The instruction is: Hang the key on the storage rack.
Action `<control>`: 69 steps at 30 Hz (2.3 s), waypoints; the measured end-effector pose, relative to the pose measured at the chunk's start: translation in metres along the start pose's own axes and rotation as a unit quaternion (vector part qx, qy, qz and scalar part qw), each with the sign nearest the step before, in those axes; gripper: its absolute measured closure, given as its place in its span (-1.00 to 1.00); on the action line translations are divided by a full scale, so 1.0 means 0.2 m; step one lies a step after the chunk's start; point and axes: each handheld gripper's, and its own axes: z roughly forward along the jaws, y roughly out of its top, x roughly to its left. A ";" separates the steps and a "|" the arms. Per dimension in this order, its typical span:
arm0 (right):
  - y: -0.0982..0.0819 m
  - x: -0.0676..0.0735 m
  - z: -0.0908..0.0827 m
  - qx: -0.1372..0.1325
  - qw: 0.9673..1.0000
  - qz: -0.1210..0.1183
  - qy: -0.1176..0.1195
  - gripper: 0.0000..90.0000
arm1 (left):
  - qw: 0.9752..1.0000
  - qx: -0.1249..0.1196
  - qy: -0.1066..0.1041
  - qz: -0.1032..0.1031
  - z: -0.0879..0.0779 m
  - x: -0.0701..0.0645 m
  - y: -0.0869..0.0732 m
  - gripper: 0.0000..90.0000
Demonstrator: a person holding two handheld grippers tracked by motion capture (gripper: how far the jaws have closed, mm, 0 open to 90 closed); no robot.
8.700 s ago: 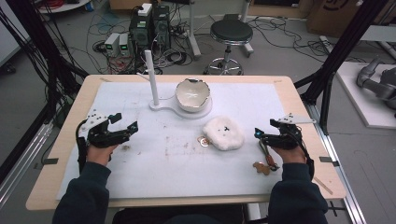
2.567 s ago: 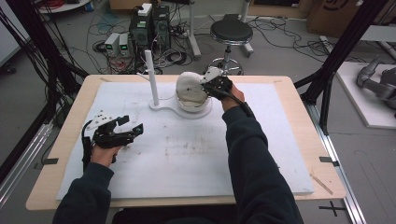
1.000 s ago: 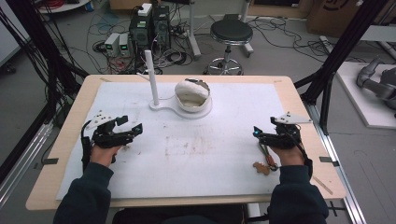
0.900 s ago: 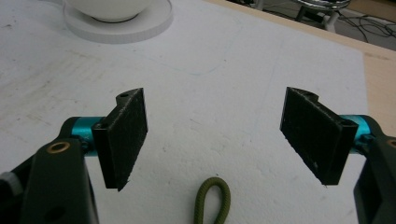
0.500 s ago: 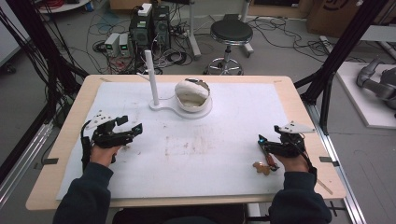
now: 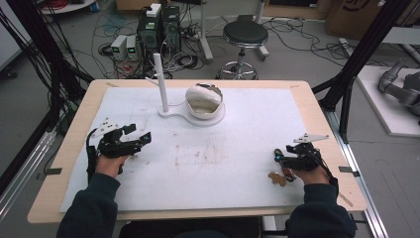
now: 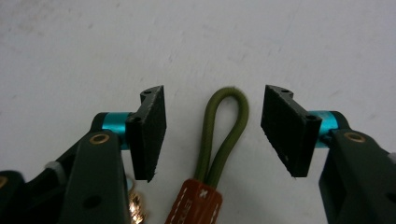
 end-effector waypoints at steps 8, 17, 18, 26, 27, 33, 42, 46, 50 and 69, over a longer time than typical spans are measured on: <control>-0.02 0.00 0.05 0.088 0.996 0.015 -0.028 0.65 | 1.000 0.003 -0.001 0.002 0.00 -0.01 0.00 -0.54; 0.06 0.01 0.17 0.030 0.999 0.020 0.001 0.77 | 1.000 0.003 -0.003 0.001 0.01 -0.02 0.00 -0.53; 0.07 0.02 0.18 0.023 1.000 0.017 -0.001 0.77 | 1.000 0.003 -0.003 0.000 0.01 -0.02 0.00 -0.53; 0.07 0.03 0.16 -0.003 1.000 0.017 -0.026 0.17 | 1.000 0.002 -0.003 -0.001 0.01 -0.02 -0.01 -0.53; 0.07 0.04 0.14 0.004 0.999 0.012 -0.035 0.13 | 1.000 0.003 -0.004 -0.001 0.01 -0.02 -0.01 -0.53; 0.03 0.06 0.13 0.071 0.996 0.020 -0.039 0.14 | 1.000 0.002 -0.004 0.000 0.01 -0.02 -0.01 -0.52; 0.05 0.05 0.12 0.058 0.997 0.045 -0.016 0.63 | 1.000 0.006 0.002 0.003 0.01 -0.01 -0.01 -0.52; 0.12 0.11 0.10 -0.024 0.999 0.026 0.011 0.62 | 1.000 0.010 0.002 0.007 0.00 -0.01 -0.01 -0.52; 0.21 0.20 0.10 -0.082 0.996 0.014 0.037 0.62 | 1.000 0.011 0.003 0.008 0.00 -0.01 -0.01 -0.54; 0.80 0.71 0.24 -0.208 0.969 -0.096 0.097 0.62 | 1.000 0.008 0.014 0.005 -0.04 0.01 -0.02 -0.54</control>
